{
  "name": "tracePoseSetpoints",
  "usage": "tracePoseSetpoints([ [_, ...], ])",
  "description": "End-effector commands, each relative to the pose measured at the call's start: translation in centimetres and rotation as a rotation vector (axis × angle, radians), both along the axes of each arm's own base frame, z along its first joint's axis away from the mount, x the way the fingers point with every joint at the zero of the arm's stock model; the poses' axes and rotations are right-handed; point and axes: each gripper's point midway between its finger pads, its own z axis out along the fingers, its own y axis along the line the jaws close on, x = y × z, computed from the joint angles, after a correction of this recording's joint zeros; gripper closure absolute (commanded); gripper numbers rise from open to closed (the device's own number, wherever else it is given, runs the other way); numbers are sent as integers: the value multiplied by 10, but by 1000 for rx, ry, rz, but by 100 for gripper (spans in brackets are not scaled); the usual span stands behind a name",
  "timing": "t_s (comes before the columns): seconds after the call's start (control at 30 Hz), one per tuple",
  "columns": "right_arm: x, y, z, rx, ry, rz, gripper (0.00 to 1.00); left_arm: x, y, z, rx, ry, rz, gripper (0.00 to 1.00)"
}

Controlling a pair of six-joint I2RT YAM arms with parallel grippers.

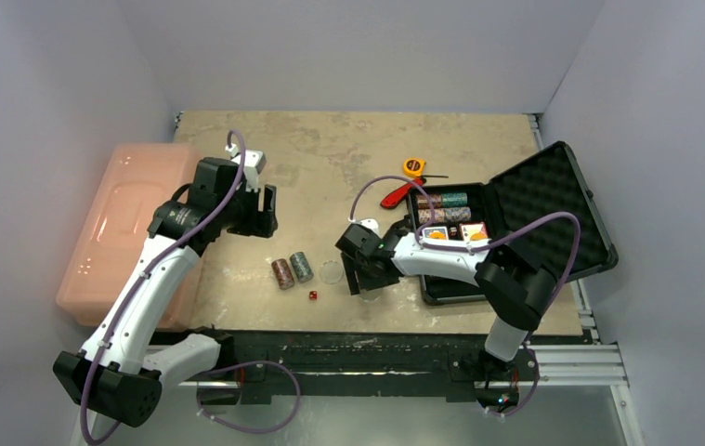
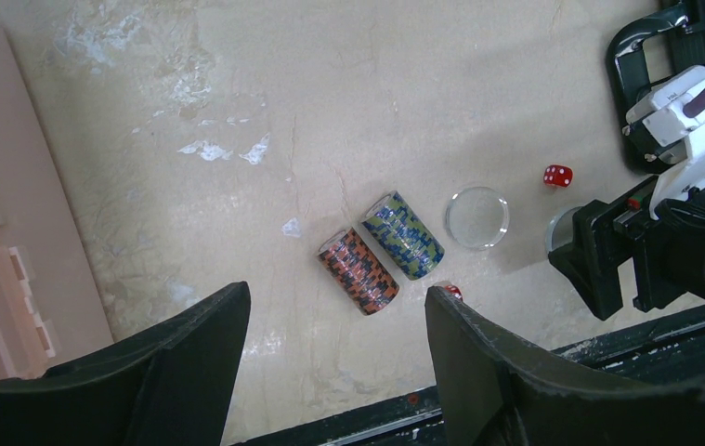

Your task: Pack up texas hold em set

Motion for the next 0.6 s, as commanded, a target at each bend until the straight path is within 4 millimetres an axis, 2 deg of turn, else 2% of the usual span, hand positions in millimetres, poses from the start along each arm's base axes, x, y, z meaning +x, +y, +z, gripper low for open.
tracePoseSetpoints([
  [0.0, 6, 2, 6, -27, -38, 2, 28, 1, -3, 3, -6, -24, -18, 31],
  [0.27, 3, 1, 5, -68, -46, 18, 26, 0, -3, 3, -4, -22, -17, 31],
  [0.57, 0, 2, -2, -106, -48, 35, 32, 1, -1, 3, 3, -25, -10, 31],
])
